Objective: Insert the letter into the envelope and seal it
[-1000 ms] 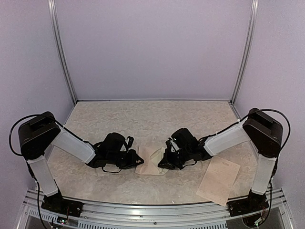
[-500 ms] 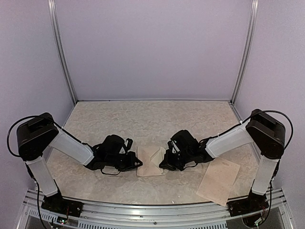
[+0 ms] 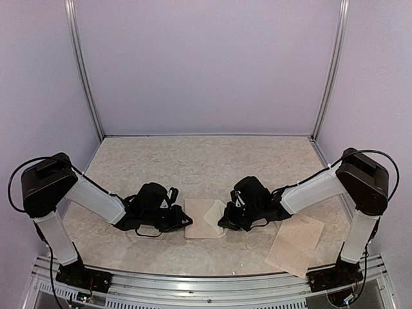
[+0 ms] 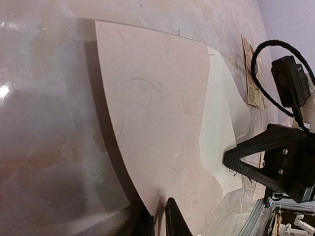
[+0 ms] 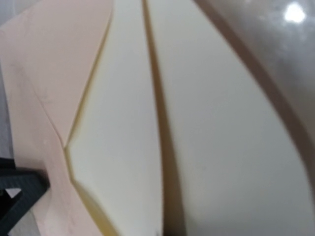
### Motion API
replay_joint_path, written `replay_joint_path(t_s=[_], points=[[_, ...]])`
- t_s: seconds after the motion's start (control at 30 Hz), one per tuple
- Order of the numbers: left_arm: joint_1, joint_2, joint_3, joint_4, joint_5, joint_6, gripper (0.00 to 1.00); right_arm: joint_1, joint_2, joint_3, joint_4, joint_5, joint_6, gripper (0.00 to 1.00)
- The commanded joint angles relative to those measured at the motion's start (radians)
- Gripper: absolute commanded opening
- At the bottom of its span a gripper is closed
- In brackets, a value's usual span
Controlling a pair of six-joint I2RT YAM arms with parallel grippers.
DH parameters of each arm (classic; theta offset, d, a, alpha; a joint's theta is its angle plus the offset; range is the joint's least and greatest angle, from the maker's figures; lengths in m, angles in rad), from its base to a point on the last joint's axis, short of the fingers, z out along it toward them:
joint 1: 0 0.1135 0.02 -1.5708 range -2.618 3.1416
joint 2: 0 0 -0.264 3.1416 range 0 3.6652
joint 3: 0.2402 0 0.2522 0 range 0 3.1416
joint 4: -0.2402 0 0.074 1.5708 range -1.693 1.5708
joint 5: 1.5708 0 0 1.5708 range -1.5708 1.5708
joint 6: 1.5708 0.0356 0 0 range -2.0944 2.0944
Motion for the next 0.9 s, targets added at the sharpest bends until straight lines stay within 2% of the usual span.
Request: replay_joint_path(t_s=[0.0, 0.67, 0.87], points=[[-0.008, -0.008, -0.007, 0.035, 0.015, -0.005, 0.09, 0.020, 0.016, 0.015, 0.024, -0.006, -0.003, 0.00], [-0.013, -0.012, -0.030, 0.123, 0.050, -0.043, 0.11, 0.042, 0.057, 0.052, 0.118, -0.030, 0.025, 0.00], [-0.007, -0.067, -0.079, 0.193, 0.046, -0.061, 0.28, 0.042, 0.006, 0.006, 0.148, -0.002, 0.028, 0.00]])
